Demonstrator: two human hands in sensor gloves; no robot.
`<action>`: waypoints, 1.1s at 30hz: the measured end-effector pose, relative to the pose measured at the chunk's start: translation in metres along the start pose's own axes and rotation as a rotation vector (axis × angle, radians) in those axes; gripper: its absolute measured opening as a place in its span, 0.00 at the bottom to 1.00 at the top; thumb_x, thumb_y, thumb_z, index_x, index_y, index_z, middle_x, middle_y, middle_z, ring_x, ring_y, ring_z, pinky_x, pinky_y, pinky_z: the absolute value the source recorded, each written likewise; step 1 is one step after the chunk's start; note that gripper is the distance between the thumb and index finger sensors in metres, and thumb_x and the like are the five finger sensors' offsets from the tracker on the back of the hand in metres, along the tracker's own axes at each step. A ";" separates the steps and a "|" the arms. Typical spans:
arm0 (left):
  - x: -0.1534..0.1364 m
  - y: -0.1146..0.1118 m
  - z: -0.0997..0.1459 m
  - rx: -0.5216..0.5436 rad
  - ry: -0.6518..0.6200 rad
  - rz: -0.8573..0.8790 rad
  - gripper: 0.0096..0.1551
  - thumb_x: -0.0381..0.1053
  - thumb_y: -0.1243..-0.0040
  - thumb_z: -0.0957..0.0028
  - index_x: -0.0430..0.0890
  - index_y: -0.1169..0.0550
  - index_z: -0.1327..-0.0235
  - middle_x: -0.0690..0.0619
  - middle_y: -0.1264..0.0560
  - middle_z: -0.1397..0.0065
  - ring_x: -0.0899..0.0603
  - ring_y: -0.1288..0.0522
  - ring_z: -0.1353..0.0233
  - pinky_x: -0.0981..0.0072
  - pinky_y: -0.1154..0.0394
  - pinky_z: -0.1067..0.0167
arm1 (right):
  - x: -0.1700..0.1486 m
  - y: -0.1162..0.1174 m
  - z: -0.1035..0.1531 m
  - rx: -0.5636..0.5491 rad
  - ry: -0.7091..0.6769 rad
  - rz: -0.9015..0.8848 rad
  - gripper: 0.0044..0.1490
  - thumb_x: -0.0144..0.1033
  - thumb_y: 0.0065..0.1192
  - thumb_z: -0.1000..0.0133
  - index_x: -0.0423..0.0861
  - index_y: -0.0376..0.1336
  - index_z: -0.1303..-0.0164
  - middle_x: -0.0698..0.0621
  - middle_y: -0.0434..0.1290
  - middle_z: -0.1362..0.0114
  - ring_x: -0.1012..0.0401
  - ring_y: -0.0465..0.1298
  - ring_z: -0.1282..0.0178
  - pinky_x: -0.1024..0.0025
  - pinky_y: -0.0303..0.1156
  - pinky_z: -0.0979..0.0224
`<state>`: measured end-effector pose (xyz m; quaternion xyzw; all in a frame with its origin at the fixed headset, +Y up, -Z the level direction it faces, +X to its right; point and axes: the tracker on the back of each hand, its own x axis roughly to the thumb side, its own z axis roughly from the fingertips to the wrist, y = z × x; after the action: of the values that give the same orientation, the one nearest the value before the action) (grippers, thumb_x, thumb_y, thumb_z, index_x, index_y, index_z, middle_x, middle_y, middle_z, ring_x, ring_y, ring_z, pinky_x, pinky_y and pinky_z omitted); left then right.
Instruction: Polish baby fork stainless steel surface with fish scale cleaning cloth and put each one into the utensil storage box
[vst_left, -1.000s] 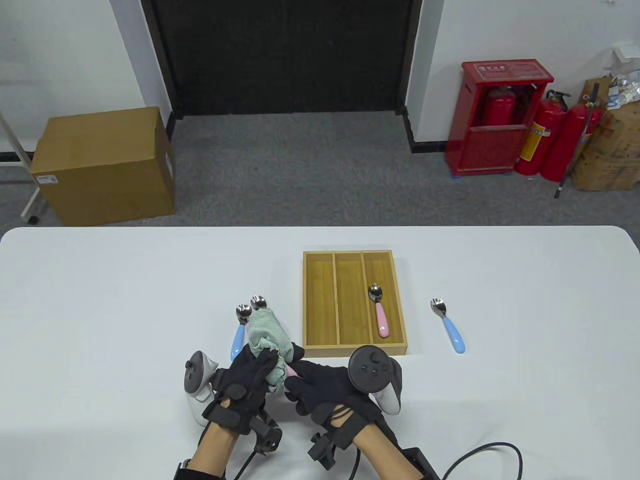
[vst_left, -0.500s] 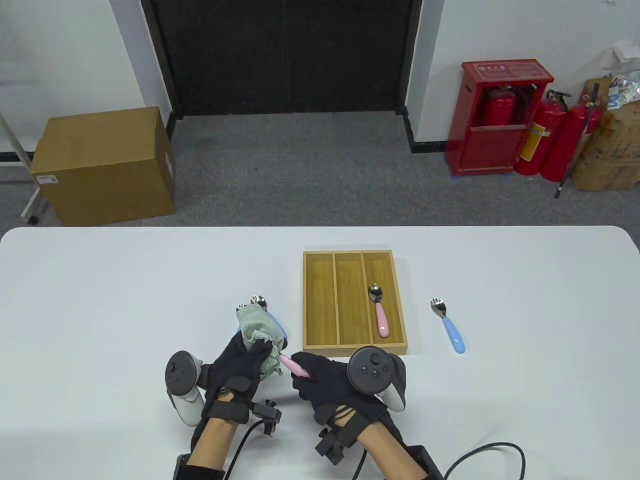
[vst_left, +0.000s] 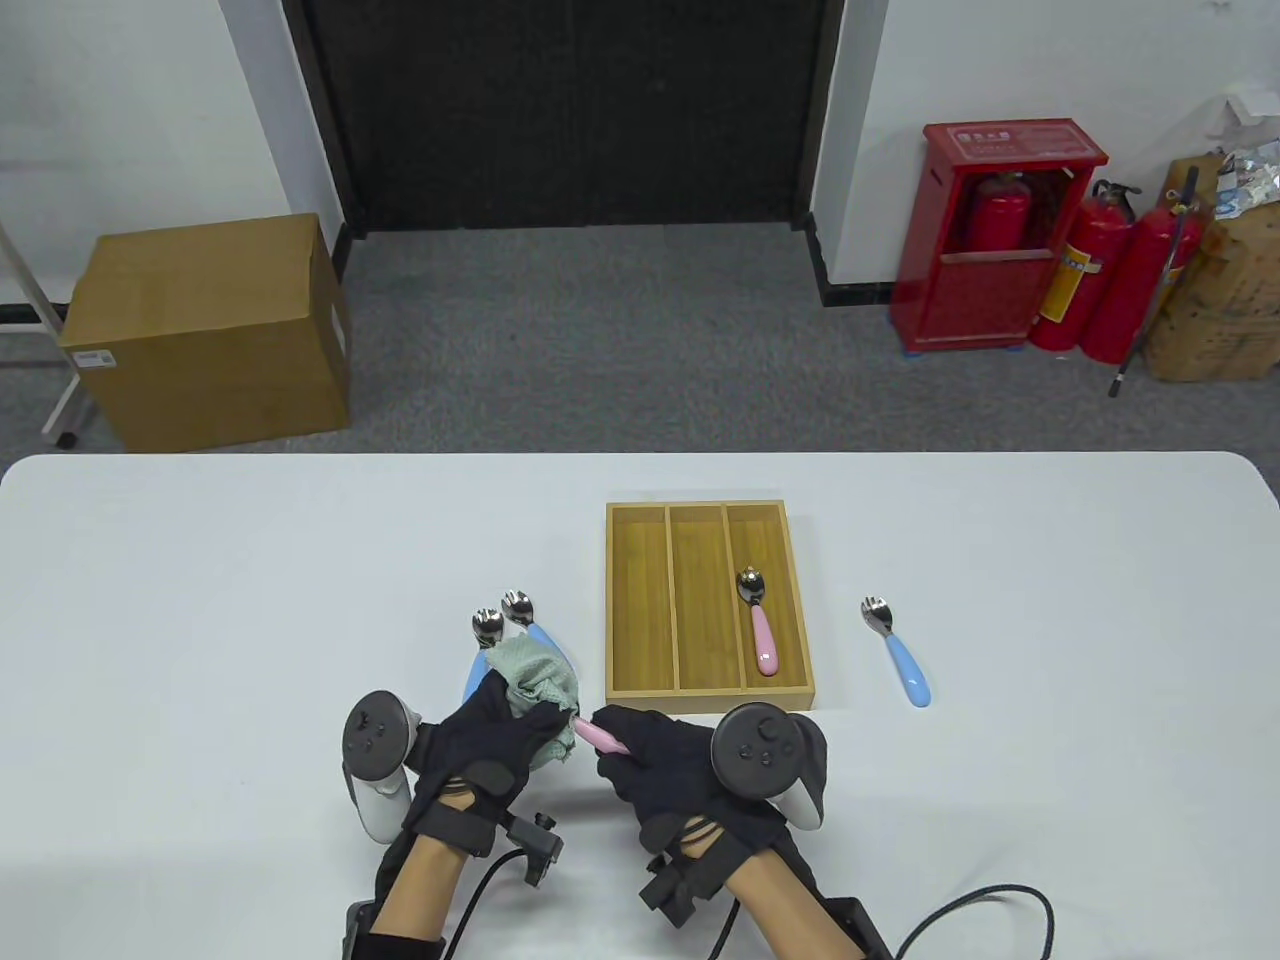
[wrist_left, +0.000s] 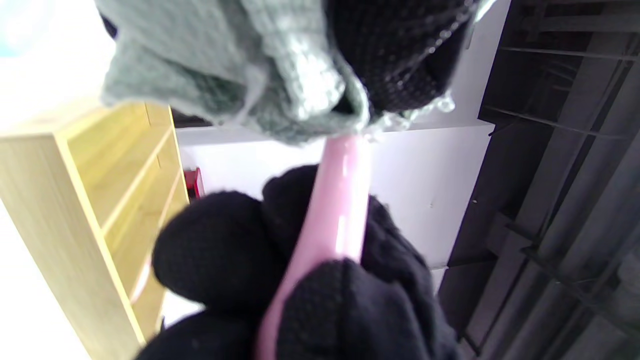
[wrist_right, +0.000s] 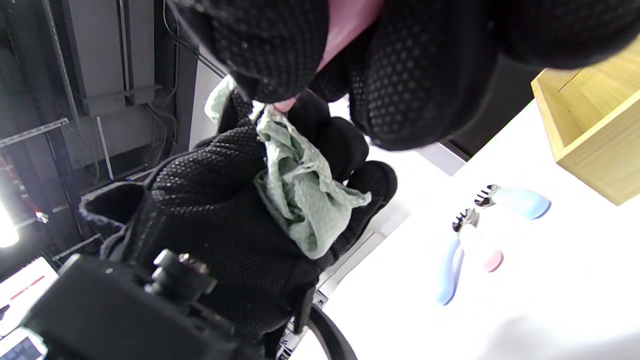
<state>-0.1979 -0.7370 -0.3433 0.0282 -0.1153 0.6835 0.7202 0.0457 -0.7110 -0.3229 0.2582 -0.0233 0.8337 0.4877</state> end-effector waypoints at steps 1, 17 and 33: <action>0.000 0.001 0.000 0.013 0.003 -0.017 0.26 0.52 0.30 0.53 0.54 0.22 0.40 0.52 0.16 0.45 0.44 0.17 0.45 0.40 0.28 0.35 | 0.000 0.000 0.000 0.002 0.003 0.006 0.32 0.32 0.68 0.56 0.38 0.68 0.40 0.33 0.77 0.45 0.49 0.80 0.66 0.44 0.73 0.58; -0.001 0.011 0.007 0.242 0.048 -0.343 0.24 0.55 0.32 0.53 0.53 0.21 0.44 0.54 0.15 0.49 0.44 0.15 0.46 0.41 0.26 0.37 | -0.008 -0.004 0.003 0.034 0.031 0.056 0.34 0.30 0.67 0.56 0.37 0.66 0.37 0.31 0.77 0.43 0.47 0.82 0.62 0.43 0.74 0.57; -0.014 0.031 0.015 0.293 0.063 -0.330 0.25 0.55 0.33 0.49 0.51 0.23 0.40 0.53 0.16 0.45 0.42 0.17 0.43 0.39 0.28 0.37 | -0.075 -0.081 -0.036 -0.355 0.465 0.375 0.30 0.37 0.67 0.53 0.40 0.67 0.42 0.35 0.76 0.41 0.45 0.80 0.56 0.39 0.71 0.50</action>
<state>-0.2309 -0.7513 -0.3355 0.1296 0.0141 0.5662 0.8139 0.1277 -0.7185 -0.4053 -0.0362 -0.1034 0.9282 0.3555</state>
